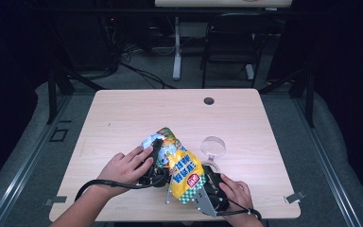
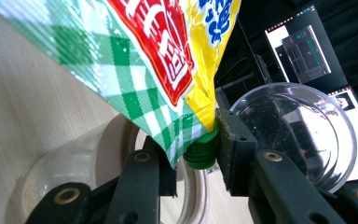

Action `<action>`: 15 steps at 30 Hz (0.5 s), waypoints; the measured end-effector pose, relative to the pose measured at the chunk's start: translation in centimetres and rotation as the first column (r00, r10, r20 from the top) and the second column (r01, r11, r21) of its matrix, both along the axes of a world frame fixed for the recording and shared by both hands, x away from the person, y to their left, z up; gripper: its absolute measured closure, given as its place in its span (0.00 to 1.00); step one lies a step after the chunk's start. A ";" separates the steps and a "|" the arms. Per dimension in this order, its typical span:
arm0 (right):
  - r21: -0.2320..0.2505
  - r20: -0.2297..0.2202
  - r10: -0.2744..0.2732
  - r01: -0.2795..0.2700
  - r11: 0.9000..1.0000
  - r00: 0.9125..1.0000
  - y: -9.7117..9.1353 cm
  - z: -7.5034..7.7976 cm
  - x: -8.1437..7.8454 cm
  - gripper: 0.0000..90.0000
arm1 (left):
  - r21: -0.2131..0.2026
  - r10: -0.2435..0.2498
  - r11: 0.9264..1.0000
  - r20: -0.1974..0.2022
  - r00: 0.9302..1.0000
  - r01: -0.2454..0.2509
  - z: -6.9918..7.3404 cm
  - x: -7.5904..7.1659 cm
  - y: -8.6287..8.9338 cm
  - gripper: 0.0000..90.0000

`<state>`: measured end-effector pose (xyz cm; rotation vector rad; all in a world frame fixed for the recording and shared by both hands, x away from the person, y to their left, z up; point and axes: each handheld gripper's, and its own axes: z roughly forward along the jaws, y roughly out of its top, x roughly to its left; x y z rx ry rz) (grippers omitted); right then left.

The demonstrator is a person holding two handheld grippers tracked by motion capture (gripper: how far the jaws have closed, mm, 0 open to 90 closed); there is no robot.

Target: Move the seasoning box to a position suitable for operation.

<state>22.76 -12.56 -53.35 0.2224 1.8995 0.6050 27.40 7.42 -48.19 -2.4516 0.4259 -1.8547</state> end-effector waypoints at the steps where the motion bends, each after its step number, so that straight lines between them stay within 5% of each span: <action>1: -0.001 -0.001 0.000 0.000 1.000 1.000 0.0 0.0 0.0 0.79 | 0.004 0.001 1.000 0.002 1.000 -0.001 0.0 0.0 0.0 0.63; 15: 0.004 -0.003 0.002 -0.002 1.000 1.000 0.0 0.0 0.0 0.79 | 0.029 -0.004 1.000 0.011 1.000 0.003 0.3 -0.1 -0.2 0.63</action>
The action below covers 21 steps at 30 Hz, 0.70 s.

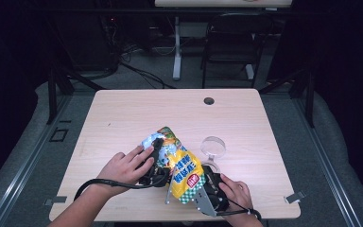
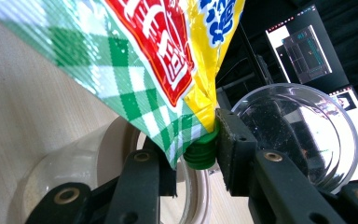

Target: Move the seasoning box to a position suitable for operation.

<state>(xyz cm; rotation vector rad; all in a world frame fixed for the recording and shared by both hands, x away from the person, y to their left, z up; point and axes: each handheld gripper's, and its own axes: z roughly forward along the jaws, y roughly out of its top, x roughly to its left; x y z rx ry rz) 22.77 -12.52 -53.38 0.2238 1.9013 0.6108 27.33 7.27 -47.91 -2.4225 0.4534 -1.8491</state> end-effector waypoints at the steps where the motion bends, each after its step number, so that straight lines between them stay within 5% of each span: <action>1: -0.001 0.000 -0.001 0.001 1.000 1.000 0.0 0.0 0.0 0.79 | 0.001 0.001 1.000 0.000 1.000 -0.001 0.0 0.0 0.0 0.63; 21: 0.007 0.002 -0.004 0.004 1.000 1.000 0.0 0.1 0.0 0.79 | 0.029 -0.005 1.000 0.015 1.000 0.005 0.5 0.0 -0.3 0.64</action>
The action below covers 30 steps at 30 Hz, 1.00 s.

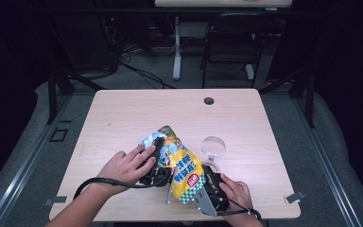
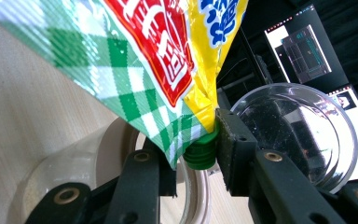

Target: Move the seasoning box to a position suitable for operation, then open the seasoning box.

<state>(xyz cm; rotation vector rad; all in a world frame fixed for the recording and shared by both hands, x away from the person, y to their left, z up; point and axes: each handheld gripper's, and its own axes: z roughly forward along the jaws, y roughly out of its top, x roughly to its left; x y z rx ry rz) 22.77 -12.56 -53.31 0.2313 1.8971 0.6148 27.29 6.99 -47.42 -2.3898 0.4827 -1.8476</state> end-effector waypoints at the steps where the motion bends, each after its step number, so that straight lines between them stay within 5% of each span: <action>1: 0.002 -0.001 0.000 0.000 1.000 1.000 0.0 0.0 0.0 0.79 | 0.005 0.002 1.000 -0.001 1.000 -0.002 0.1 0.0 0.0 0.64; 30: 0.017 -0.004 -0.006 0.006 1.000 1.000 -0.3 0.0 0.0 0.79 | 0.031 -0.014 0.999 0.007 1.000 0.013 0.6 0.2 -0.7 0.65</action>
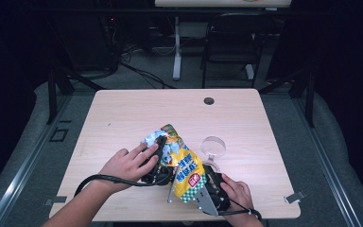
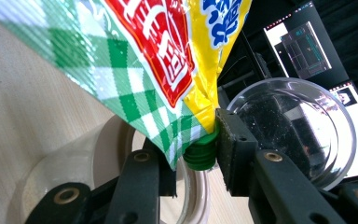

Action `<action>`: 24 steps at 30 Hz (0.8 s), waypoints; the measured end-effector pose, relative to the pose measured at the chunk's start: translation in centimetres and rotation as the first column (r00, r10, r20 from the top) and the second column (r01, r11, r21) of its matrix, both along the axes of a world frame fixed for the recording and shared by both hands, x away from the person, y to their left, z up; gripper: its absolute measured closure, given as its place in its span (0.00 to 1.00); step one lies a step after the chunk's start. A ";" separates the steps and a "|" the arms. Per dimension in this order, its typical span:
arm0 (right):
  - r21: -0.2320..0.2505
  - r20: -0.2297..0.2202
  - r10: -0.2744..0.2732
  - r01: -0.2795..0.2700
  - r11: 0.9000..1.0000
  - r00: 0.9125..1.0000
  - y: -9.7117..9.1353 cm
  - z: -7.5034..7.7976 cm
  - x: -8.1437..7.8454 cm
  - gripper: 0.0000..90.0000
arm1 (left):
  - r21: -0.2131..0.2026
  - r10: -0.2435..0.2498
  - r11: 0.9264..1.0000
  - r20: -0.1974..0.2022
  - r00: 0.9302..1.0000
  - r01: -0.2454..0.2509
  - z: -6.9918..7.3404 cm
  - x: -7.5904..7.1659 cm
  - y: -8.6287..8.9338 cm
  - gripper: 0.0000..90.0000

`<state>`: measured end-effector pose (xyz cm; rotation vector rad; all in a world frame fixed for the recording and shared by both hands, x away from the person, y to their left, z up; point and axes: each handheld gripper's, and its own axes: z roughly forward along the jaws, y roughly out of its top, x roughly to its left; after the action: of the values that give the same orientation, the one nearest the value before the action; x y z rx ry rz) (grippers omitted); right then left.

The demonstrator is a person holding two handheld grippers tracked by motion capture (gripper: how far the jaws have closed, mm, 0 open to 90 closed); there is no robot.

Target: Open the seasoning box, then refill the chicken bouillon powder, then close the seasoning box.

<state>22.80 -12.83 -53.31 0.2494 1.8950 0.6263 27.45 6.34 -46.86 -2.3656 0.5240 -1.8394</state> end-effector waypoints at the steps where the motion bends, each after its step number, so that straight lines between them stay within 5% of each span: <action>1: 0.000 -0.001 -0.002 0.002 1.000 1.000 0.0 0.0 0.0 0.79 | -0.003 -0.005 1.000 0.009 1.000 0.005 0.0 0.0 0.0 0.65; 22: 0.006 -0.006 0.004 -0.004 1.000 1.000 0.1 0.1 0.2 0.79 | 0.039 0.001 0.999 0.019 1.000 -0.002 0.4 -0.1 -0.1 0.65; 24: 0.009 -0.006 0.005 -0.005 1.000 1.000 0.1 0.1 0.2 0.79 | 0.012 0.001 1.000 0.014 1.000 -0.001 0.2 0.0 0.1 0.65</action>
<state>22.96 -12.69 -53.22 0.2528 1.8993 0.6381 27.42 6.44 -46.66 -2.3436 0.5308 -1.8456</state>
